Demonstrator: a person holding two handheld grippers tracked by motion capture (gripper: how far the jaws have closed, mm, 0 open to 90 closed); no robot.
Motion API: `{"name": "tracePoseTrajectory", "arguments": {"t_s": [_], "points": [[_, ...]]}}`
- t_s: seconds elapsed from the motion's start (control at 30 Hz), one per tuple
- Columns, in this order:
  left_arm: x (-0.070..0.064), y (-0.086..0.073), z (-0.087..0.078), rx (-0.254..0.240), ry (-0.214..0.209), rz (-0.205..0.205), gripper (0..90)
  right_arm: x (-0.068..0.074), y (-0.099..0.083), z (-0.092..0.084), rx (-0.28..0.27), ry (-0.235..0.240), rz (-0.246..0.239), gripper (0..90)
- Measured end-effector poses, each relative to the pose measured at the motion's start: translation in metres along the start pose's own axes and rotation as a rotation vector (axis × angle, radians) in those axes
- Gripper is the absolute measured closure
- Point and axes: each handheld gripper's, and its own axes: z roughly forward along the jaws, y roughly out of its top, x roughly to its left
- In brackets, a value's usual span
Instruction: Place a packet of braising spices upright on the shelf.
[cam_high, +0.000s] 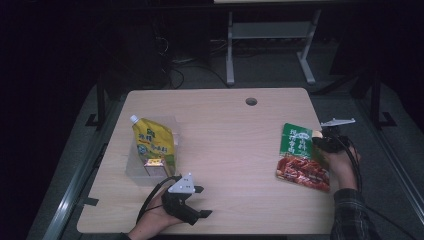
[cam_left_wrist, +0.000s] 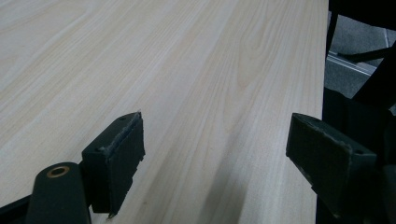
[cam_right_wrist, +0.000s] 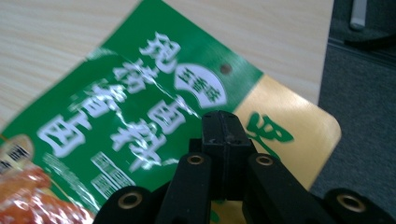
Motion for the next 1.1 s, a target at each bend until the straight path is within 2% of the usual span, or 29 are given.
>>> {"name": "tracePoseTrajectory", "arguments": {"t_s": [0.3, 0.5, 0.57, 0.73, 0.8, 1.0, 1.1], "points": [[-0.002, 0.000, 0.000, 0.005, -0.004, 0.002, 18.9, -0.005, -0.013, -0.009, 0.058, -0.021, -0.032, 90.0], [-0.003, 0.000, 0.001, -0.002, -0.003, 0.003, 18.9, 0.003, -0.016, -0.009, 0.086, 0.016, -0.053, 90.0], [-0.003, 0.000, 0.000, -0.001, -0.002, 0.005, 18.9, 0.010, -0.016, -0.010, 0.101, 0.037, -0.067, 90.0], [-0.004, 0.000, 0.001, 0.003, -0.002, 0.009, 18.9, 0.017, -0.018, -0.013, 0.104, 0.067, -0.094, 90.0], [-0.005, 0.000, 0.001, 0.002, -0.003, 0.008, 18.9, 0.023, -0.022, -0.017, 0.116, 0.075, -0.120, 90.0], [-0.005, 0.000, 0.001, 0.001, -0.004, 0.016, 18.9, 0.031, -0.031, -0.027, 0.132, 0.103, -0.153, 90.0], [-0.006, 0.000, 0.000, 0.003, -0.003, 0.017, 18.9, 0.035, -0.034, -0.030, 0.130, 0.127, -0.148, 90.0]]}}
